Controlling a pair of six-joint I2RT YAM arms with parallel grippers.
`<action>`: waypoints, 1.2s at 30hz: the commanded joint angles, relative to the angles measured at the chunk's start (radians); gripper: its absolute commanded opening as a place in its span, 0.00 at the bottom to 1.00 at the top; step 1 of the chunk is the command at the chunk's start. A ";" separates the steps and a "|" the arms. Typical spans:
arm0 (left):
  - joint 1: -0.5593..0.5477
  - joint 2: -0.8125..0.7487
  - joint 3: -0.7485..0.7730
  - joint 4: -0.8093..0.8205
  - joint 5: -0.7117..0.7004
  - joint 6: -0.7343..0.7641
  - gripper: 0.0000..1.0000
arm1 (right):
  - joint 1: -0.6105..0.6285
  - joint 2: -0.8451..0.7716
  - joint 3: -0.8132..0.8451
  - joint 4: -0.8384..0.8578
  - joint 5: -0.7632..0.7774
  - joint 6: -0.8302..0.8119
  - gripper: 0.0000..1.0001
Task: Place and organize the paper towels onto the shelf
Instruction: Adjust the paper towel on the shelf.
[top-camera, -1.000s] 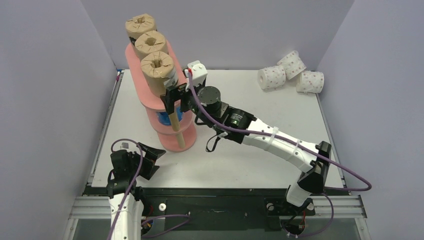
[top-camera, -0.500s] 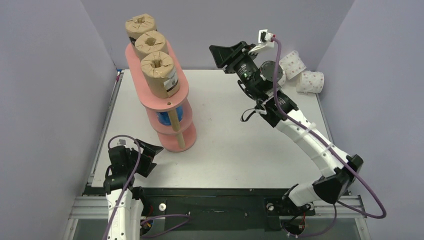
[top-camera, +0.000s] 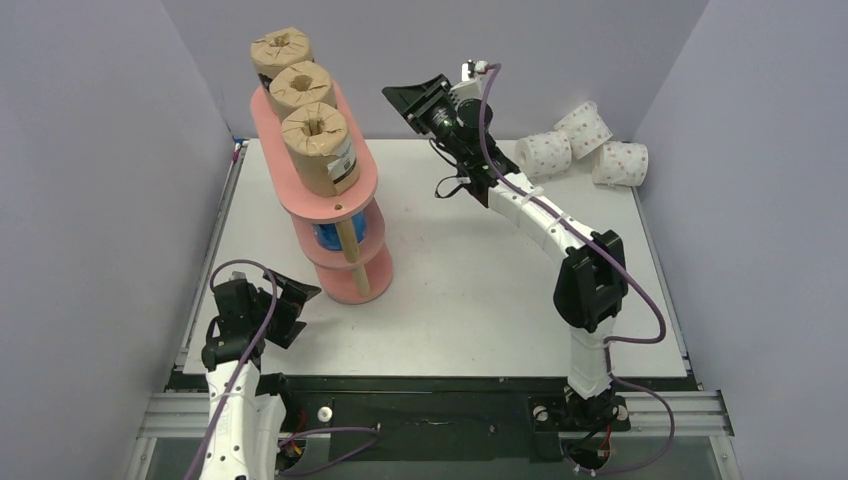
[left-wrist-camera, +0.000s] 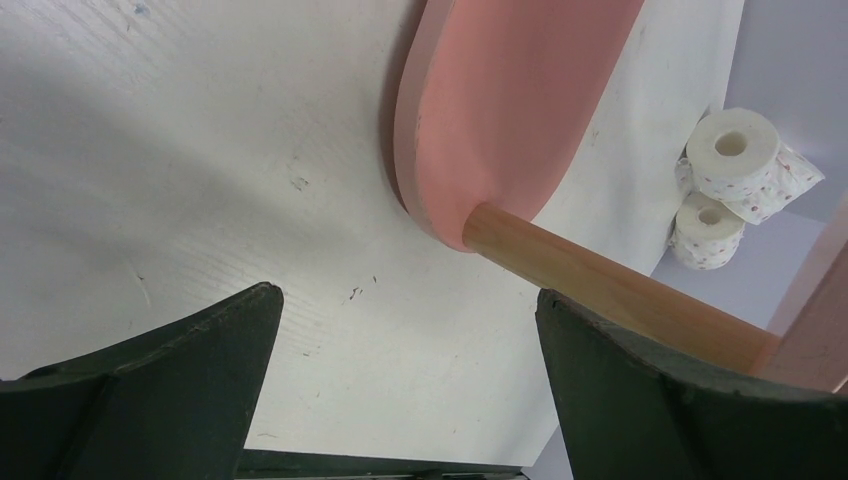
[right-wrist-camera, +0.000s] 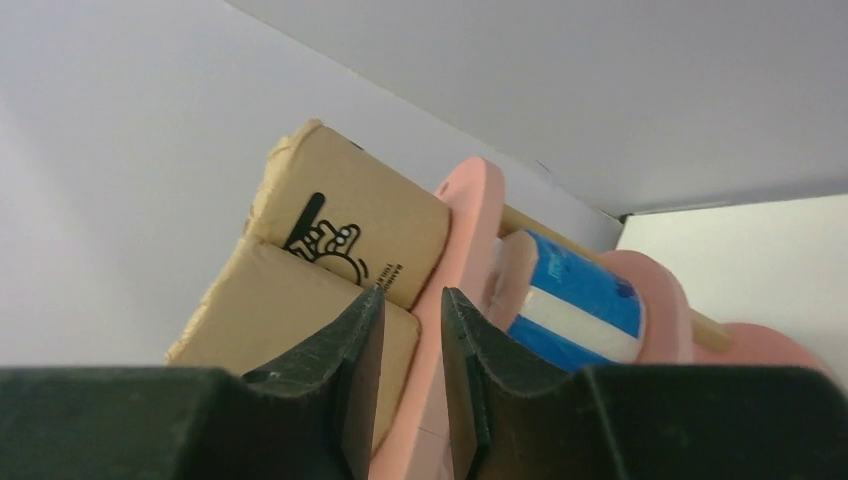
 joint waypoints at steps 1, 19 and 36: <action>-0.001 -0.003 0.020 0.055 -0.016 -0.021 1.00 | 0.008 0.020 0.140 0.131 -0.055 0.102 0.24; -0.003 -0.019 -0.022 0.108 0.007 -0.048 1.00 | 0.074 0.183 0.376 0.016 -0.094 0.127 0.21; -0.003 -0.034 -0.055 0.126 0.024 -0.054 1.00 | 0.125 0.158 0.305 0.026 -0.136 0.089 0.20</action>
